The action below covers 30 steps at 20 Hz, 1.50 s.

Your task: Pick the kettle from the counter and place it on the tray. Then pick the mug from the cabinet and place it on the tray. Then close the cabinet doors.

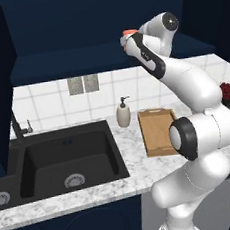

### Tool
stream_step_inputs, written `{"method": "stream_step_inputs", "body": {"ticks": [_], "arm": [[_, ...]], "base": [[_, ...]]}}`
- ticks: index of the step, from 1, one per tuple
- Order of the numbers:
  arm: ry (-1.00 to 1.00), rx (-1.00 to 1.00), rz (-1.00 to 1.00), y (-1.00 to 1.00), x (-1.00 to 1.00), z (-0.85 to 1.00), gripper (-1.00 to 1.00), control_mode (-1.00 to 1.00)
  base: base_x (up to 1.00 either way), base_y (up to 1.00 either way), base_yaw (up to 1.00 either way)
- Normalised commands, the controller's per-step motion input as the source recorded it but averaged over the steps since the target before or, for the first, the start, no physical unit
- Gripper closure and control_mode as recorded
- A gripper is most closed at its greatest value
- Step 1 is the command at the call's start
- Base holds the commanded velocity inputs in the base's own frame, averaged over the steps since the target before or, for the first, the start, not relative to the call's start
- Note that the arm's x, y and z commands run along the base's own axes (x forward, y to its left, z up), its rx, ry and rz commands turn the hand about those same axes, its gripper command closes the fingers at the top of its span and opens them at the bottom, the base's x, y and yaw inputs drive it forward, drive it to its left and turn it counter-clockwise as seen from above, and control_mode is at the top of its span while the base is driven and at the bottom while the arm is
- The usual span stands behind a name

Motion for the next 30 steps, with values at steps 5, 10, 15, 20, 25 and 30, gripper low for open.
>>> {"method": "stream_step_inputs", "body": {"ticks": [5,10,15,20,25,30], "arm": [[0.0,0.0,0.0,0.0,0.0,-0.02,1.0,-1.0],[0.0,0.0,0.0,0.0,-0.04,-0.06,1.0,-1.0],[-0.07,0.0,-0.07,0.0,-0.62,-0.09,1.0,-1.0],[-0.12,0.01,-0.15,0.04,-1.0,-0.06,1.0,-1.0],[-0.05,0.04,-0.34,0.19,-1.0,0.07,1.0,-1.0],[0.0,0.1,-0.51,0.1,-0.97,0.03,1.0,-1.0]], "base": [[0.0,0.0,0.0],[0.0,0.0,0.0],[0.0,0.0,0.0],[0.0,0.0,0.0],[0.0,0.0,0.0],[0.0,0.0,0.0]]}}
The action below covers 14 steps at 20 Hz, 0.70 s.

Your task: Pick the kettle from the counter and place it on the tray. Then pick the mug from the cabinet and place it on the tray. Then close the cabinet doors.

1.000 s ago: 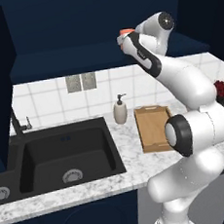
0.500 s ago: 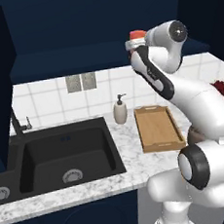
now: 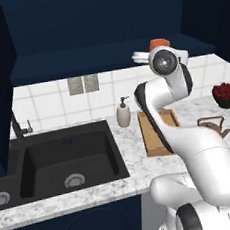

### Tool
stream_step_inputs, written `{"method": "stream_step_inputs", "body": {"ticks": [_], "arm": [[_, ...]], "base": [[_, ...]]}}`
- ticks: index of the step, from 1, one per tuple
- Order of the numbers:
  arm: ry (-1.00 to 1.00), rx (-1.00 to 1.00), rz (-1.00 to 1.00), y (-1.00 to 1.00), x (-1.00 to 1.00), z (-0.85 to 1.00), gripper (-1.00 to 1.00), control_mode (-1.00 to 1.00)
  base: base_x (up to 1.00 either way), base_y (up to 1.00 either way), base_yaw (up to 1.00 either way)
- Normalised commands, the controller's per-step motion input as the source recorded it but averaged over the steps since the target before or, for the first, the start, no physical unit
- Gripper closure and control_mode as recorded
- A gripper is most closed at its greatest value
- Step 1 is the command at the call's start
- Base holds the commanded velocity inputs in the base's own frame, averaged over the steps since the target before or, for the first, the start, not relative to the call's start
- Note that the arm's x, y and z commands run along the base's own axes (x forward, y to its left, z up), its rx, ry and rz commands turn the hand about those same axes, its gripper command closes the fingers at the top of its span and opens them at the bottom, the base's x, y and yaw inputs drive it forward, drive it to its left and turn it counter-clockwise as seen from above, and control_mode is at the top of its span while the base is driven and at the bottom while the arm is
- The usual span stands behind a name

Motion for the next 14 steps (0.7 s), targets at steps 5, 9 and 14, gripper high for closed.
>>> {"method": "stream_step_inputs", "body": {"ticks": [5,9,14], "arm": [[0.0,0.09,-0.52,0.1,-0.91,0.0,1.0,-1.0],[0.02,0.07,-0.45,0.04,-0.84,-0.18,1.0,-1.0],[0.04,0.01,-0.34,0.0,-0.41,-0.39,1.0,-1.0]], "base": [[0.0,0.0,0.0],[0.0,0.0,0.0],[0.0,0.0,0.0]]}}
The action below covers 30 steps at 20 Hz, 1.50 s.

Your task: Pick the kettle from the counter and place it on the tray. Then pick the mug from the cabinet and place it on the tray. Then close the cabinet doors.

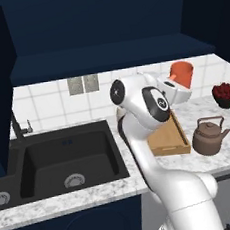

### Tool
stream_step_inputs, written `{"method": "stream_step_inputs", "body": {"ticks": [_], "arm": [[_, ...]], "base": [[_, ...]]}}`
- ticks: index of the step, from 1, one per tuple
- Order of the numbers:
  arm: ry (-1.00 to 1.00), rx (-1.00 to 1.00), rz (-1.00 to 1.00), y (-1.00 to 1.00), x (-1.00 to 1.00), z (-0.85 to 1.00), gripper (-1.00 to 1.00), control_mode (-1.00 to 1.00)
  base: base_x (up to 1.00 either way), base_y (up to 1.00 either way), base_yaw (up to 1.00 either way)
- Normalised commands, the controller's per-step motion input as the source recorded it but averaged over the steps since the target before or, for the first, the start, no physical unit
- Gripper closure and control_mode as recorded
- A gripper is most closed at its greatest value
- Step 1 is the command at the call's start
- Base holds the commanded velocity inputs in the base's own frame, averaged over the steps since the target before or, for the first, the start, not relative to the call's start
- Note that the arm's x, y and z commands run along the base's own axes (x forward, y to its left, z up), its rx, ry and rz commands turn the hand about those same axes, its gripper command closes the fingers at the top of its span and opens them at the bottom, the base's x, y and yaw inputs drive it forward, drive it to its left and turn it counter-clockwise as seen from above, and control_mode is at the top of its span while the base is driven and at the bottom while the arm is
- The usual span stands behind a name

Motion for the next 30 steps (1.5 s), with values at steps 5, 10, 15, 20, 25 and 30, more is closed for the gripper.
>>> {"method": "stream_step_inputs", "body": {"ticks": [5,10,15,20,25,30], "arm": [[0.0,0.02,-0.14,-0.01,0.07,-0.64,1.0,-1.0],[0.0,0.11,0.0,-0.06,0.31,-0.73,1.0,-1.0],[0.0,0.12,-0.01,-0.11,0.47,-0.5,1.0,-1.0],[0.0,0.06,-0.01,-0.11,0.55,-0.5,1.0,-1.0],[0.0,0.03,-0.01,-0.12,0.56,-0.5,1.0,-1.0],[0.0,0.0,-0.01,-0.08,0.55,-0.46,1.0,-1.0]], "base": [[0.0,0.0,0.0],[0.0,0.0,0.0],[0.0,0.0,0.0],[0.0,0.0,0.0],[0.0,0.0,0.0],[0.0,0.0,0.0]]}}
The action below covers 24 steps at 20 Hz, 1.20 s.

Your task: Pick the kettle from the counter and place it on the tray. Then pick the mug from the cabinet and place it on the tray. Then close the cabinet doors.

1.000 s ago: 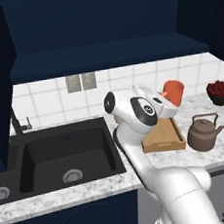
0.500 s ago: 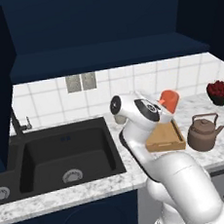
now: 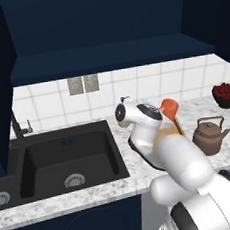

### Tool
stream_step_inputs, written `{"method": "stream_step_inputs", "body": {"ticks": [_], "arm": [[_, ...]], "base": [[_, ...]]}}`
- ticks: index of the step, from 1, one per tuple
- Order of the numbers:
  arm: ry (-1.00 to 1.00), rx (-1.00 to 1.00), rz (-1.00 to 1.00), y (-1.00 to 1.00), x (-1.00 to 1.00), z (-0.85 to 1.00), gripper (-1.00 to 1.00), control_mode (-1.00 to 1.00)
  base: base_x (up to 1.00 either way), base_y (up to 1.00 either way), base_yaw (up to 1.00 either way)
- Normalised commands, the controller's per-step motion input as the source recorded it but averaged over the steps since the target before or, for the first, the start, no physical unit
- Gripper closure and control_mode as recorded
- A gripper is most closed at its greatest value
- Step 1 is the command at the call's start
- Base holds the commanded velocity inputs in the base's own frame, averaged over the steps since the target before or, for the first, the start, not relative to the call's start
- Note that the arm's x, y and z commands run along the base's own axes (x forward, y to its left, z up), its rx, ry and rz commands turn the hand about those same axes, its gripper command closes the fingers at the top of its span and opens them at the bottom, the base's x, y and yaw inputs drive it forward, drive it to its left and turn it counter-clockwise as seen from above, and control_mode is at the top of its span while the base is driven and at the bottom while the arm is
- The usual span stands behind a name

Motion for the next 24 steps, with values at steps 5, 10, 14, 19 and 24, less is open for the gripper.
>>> {"method": "stream_step_inputs", "body": {"ticks": [5,10,14,19,24], "arm": [[0.01,0.0,-0.04,-0.03,0.6,-0.41,1.0,-1.0],[0.01,0.0,-0.05,-0.08,0.65,-0.3,1.0,-1.0],[0.0,0.0,-0.1,-0.14,0.64,-0.35,1.0,-1.0],[0.0,0.0,-0.13,-0.16,0.58,-0.4,1.0,-1.0],[0.0,0.0,-0.11,-0.05,0.16,-0.49,1.0,-1.0]], "base": [[0.0,0.0,0.0],[0.0,0.0,0.0],[0.0,0.0,0.0],[0.0,0.0,0.0],[0.0,0.0,0.0]]}}
